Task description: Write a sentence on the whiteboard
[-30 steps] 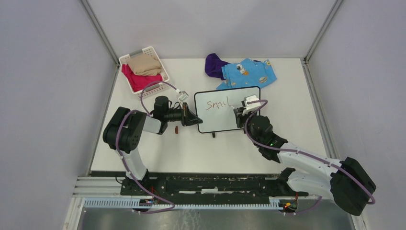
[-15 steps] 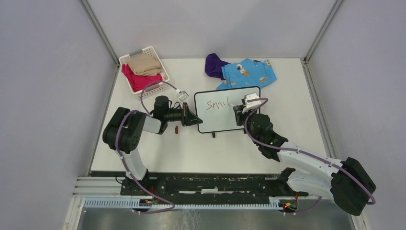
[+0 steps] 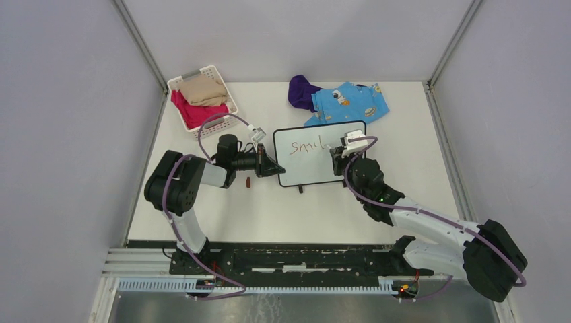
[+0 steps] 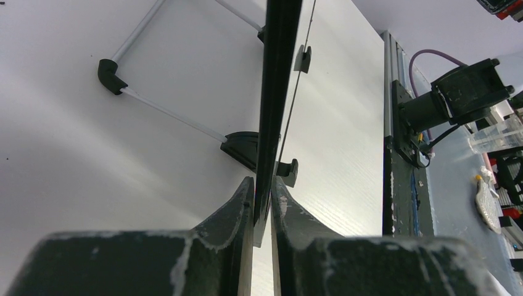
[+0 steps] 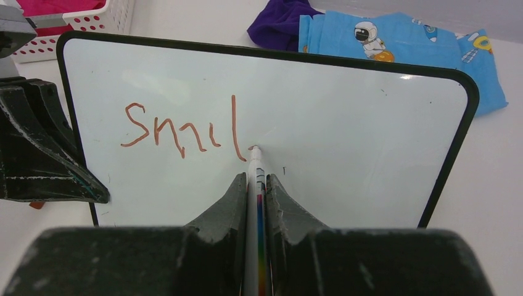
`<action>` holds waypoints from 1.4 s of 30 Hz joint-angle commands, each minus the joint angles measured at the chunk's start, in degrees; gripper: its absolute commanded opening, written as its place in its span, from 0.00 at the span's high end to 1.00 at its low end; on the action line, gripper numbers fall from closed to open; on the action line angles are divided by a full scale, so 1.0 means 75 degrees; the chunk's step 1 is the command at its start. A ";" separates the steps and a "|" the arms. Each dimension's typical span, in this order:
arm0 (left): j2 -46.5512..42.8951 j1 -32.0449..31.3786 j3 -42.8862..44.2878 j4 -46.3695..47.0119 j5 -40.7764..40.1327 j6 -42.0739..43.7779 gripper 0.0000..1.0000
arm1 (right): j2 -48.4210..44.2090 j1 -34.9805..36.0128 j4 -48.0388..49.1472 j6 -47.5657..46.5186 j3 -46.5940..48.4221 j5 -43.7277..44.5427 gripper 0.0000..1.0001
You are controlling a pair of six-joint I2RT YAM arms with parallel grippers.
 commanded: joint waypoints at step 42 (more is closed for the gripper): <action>-0.0089 -0.0065 0.0132 -0.0569 -0.0563 0.0572 0.98 | -0.0205 -0.0183 0.0057 0.0066 -0.0281 -0.0140 1.00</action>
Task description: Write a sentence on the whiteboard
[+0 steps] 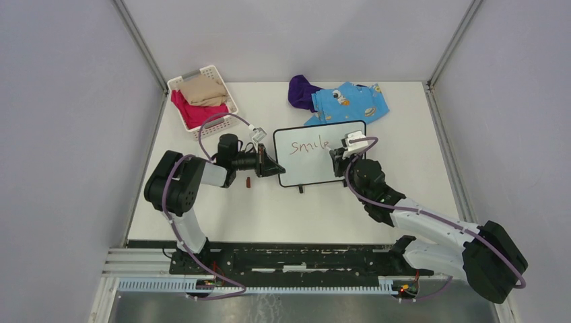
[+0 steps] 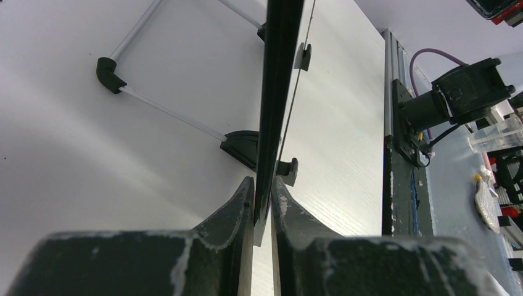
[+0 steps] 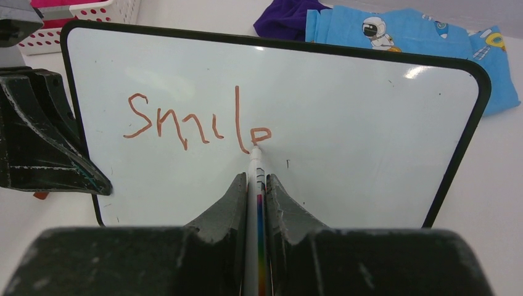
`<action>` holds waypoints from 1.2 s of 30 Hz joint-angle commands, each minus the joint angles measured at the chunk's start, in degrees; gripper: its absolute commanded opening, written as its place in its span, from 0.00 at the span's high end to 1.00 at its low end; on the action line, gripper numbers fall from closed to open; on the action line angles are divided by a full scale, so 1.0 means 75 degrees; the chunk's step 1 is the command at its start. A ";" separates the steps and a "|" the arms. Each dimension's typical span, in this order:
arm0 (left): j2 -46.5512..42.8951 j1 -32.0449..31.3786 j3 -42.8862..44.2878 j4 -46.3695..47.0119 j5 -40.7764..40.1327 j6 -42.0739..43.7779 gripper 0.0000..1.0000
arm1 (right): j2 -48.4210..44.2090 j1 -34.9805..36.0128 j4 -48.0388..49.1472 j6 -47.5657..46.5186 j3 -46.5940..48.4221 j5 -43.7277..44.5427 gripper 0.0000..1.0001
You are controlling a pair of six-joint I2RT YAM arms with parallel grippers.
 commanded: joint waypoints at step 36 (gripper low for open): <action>-0.0116 -0.0067 0.0166 -0.0799 -0.0616 0.0756 0.98 | -0.0054 0.0414 0.0548 -0.0054 0.0803 -0.0884 1.00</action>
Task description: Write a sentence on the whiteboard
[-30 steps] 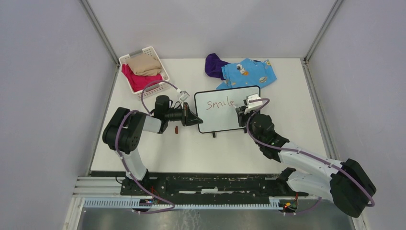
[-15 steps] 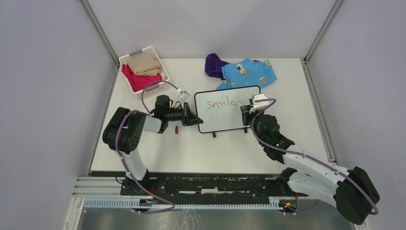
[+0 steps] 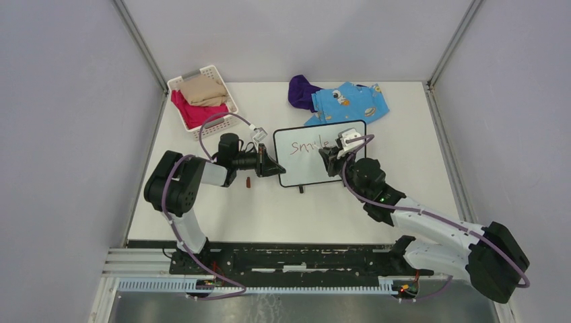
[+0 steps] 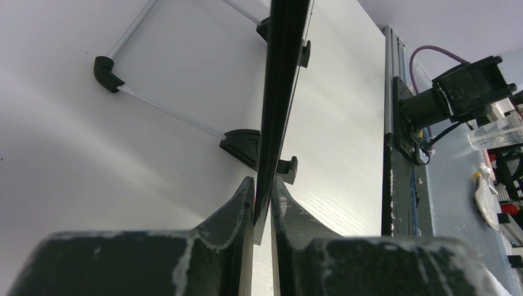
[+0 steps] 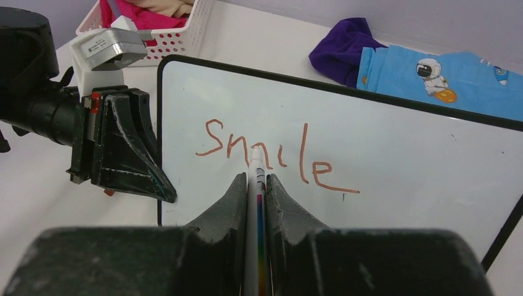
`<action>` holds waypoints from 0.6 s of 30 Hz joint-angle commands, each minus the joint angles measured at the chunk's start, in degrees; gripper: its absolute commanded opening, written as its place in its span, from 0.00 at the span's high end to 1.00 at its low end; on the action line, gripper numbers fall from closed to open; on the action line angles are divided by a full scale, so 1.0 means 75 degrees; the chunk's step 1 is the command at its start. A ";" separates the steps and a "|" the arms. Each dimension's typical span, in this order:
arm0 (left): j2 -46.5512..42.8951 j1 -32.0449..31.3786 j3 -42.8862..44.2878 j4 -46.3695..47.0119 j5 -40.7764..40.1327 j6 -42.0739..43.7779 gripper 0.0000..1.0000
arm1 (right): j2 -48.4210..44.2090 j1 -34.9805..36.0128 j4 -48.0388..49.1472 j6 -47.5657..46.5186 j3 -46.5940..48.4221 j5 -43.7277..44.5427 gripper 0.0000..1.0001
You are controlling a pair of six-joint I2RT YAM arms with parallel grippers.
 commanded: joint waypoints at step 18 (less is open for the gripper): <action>-0.0104 -0.0042 0.0117 -0.0639 -0.0619 0.0714 0.98 | 0.0879 0.0044 0.0632 0.0201 0.0793 0.0757 1.00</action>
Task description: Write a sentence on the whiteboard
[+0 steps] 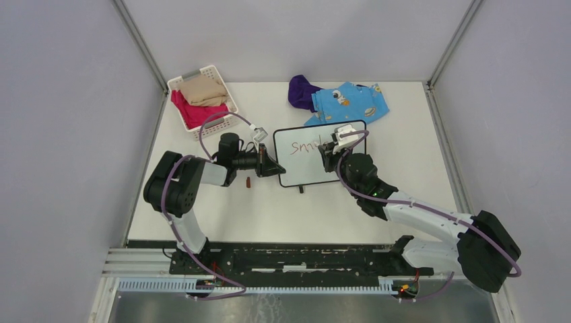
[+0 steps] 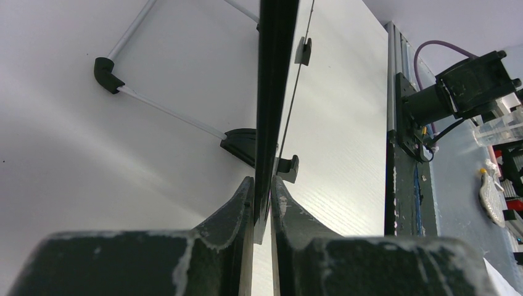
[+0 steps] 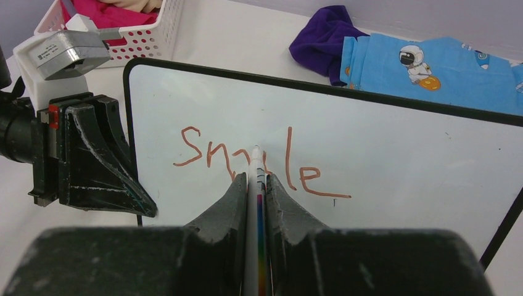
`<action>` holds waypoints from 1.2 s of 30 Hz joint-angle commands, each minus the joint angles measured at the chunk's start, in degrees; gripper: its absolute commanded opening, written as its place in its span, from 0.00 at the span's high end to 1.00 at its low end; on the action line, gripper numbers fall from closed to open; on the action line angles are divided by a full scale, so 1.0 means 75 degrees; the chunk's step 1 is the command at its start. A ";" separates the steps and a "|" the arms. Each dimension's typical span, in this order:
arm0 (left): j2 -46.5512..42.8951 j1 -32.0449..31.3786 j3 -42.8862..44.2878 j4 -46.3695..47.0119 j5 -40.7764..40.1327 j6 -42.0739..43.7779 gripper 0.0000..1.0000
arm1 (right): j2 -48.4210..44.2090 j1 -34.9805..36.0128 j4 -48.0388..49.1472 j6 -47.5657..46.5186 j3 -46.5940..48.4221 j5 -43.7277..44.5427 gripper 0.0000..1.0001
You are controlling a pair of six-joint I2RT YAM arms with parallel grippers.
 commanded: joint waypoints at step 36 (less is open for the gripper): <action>-0.0025 -0.0034 0.0099 -0.0477 -0.0628 0.0510 0.98 | 0.0217 -0.0163 0.0446 0.0114 0.0206 0.0450 1.00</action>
